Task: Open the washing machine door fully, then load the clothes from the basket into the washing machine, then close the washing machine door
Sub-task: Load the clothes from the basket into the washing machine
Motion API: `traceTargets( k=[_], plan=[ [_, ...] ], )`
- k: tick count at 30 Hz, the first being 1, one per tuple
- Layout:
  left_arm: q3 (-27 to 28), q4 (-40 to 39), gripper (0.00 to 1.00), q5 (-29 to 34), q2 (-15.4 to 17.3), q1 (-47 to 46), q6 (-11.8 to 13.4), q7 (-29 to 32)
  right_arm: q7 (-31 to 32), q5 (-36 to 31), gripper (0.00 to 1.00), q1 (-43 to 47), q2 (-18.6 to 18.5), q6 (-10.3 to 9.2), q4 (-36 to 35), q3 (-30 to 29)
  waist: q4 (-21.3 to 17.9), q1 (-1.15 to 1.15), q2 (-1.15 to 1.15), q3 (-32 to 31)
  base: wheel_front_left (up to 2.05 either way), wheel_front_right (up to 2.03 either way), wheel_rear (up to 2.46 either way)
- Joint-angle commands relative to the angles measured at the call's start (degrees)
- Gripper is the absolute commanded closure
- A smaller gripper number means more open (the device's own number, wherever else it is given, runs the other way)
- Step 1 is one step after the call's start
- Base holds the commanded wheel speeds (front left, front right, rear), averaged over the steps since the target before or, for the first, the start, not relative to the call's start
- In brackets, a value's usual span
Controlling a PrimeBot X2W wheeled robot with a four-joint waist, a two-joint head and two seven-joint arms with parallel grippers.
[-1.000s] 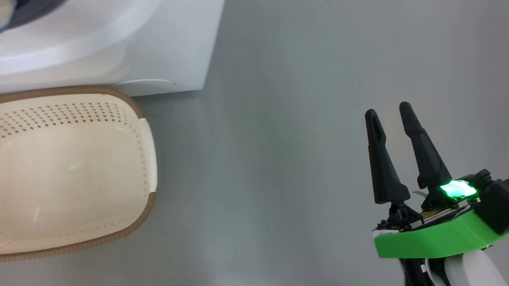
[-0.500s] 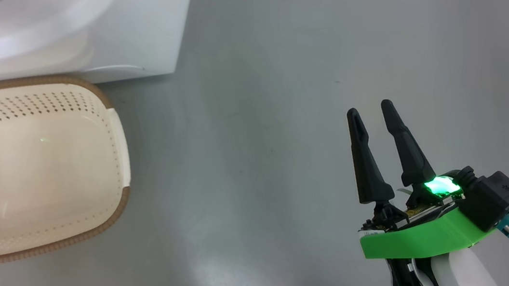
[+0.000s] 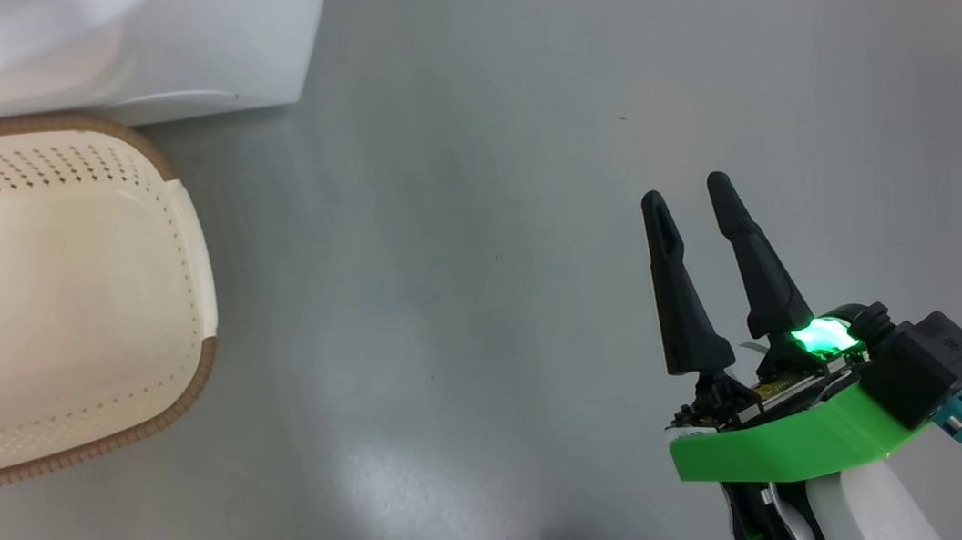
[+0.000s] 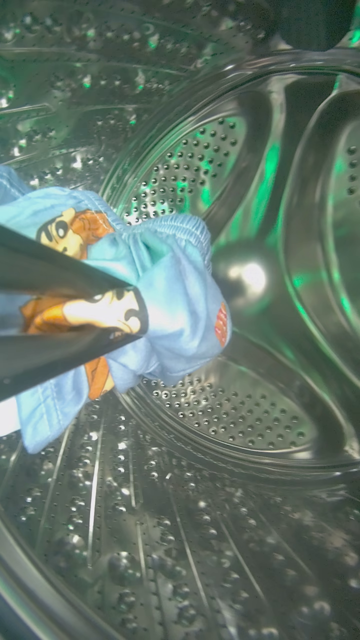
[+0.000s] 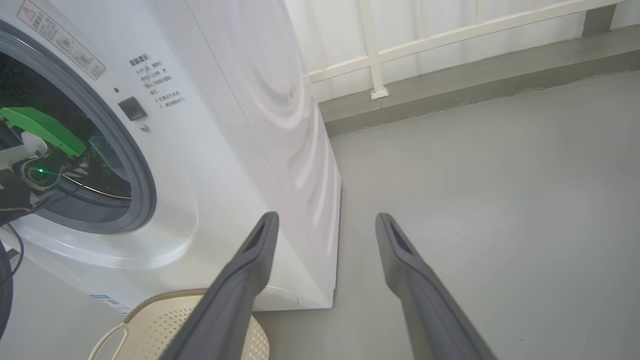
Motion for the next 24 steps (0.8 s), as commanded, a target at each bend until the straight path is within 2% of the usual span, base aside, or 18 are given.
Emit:
traceTargets(
  k=[1, 7, 10, 11, 12, 24],
  plan=[
    [0.88, -1.59, 1.0, 0.71, 2.98, 1.92, 0.29, -0.35, -0.46, -0.77, 0.0, 0.25, -0.18, 0.42, -1.44, 0.94, -0.27, 0.0, 0.0, 0.41, 0.0, 0.0, 0.0],
    [0.7, 2.17, 1.0, 1.54, 2.65, 2.7, -0.25, -0.35, -0.46, -0.83, 0.0, 0.02, -0.18, 0.42, -1.43, 1.02, -0.31, 0.0, 0.0, 0.79, 0.0, 0.0, 0.0],
    [0.22, 4.95, 0.53, 1.96, 2.77, 2.02, -0.49, -0.35, -0.46, -0.9, 0.0, 0.03, -0.2, 0.42, -1.32, 0.93, -0.25, 0.0, 0.0, 0.63, 0.0, 0.0, 0.0],
    [0.03, 5.66, 0.47, 2.14, 2.93, 1.64, -0.58, -0.35, -0.46, -0.9, 0.0, 0.03, -0.21, 0.42, -1.29, 0.9, -0.21, 0.0, 0.0, 0.56, 0.0, 0.0, 0.0],
    [-0.22, 6.62, 0.0, 2.35, 3.04, 1.29, -0.6, -0.35, -0.46, -0.9, 0.0, 0.05, -0.23, 0.42, -1.26, 0.86, -0.15, 0.0, 0.0, 0.47, 0.0, 0.0, 0.0],
    [-2.98, 14.78, 0.0, 3.39, 2.8, -2.91, -1.56, -0.35, -0.46, -0.76, 0.0, -0.24, -0.13, 0.42, -1.0, 0.63, 0.73, 0.0, 0.0, -0.27, 0.0, 0.0, 0.0]
  ],
)
